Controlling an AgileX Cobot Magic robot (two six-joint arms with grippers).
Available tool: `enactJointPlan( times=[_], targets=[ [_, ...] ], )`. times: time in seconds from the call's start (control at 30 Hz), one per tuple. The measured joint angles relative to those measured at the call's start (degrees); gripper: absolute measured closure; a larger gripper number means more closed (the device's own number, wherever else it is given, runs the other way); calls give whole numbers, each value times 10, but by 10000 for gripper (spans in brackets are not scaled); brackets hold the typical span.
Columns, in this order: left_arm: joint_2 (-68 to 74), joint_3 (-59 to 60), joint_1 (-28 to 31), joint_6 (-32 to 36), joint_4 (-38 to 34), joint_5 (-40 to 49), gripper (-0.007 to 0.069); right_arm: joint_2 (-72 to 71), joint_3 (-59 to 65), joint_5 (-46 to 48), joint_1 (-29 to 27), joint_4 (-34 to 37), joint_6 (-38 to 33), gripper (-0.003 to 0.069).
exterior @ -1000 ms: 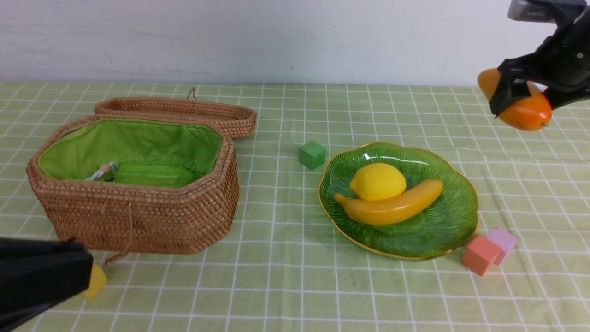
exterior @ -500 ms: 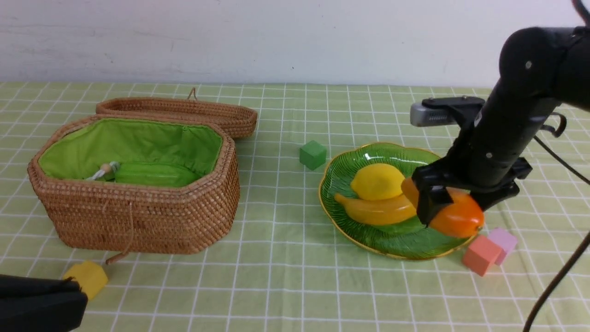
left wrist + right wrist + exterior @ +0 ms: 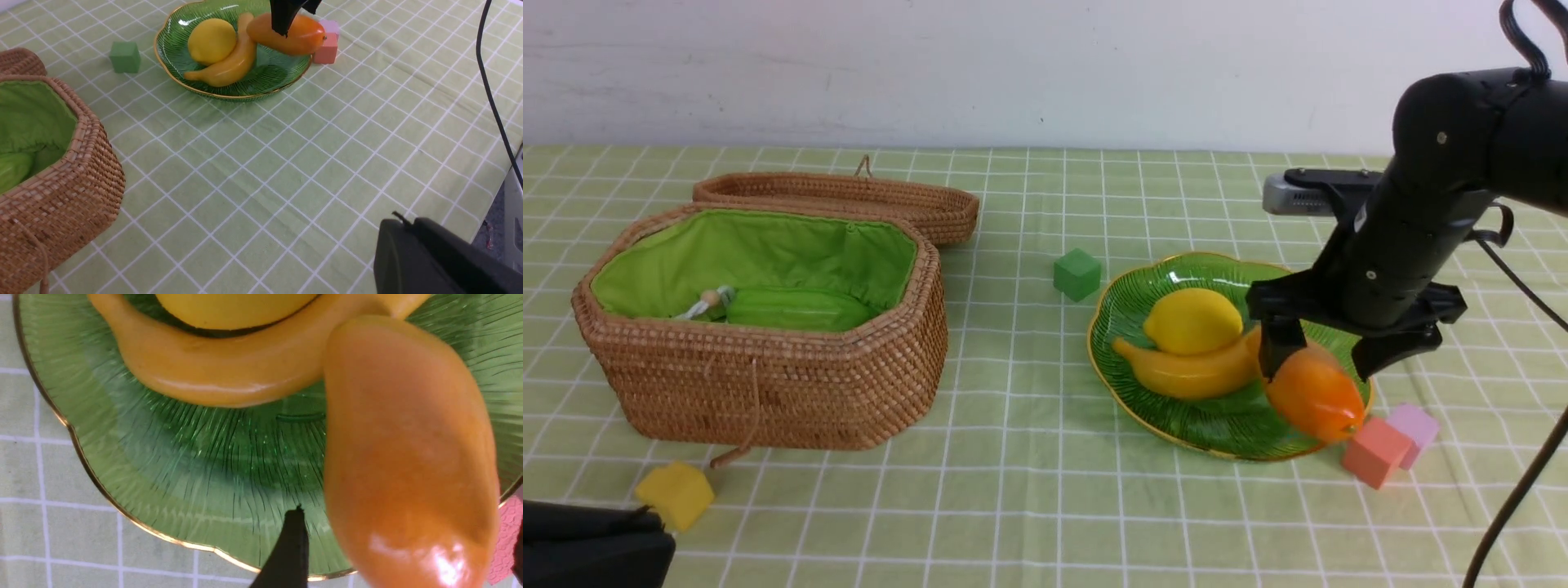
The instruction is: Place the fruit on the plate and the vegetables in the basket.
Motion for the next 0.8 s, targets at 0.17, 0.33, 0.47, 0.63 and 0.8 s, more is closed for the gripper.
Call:
enactJointPlan(
  times=[0.17,0.33,0.47,0.63,0.8],
  targets=[
    [0,0,0,0,0,0,605,-10,-26,30,0,0,0,39],
    [-2,0,0,0,8,-20,606,-36,-67,99,0,0,-3,148],
    [-29,6,0,-2,15,-51,606,-96,-67,115,0,-1,-20,295],
    [-129,77,0,-36,25,-129,606,-212,7,118,0,-3,-23,510],
    [-232,179,0,-104,41,-218,606,-357,116,122,0,2,-23,631]
  ],
)
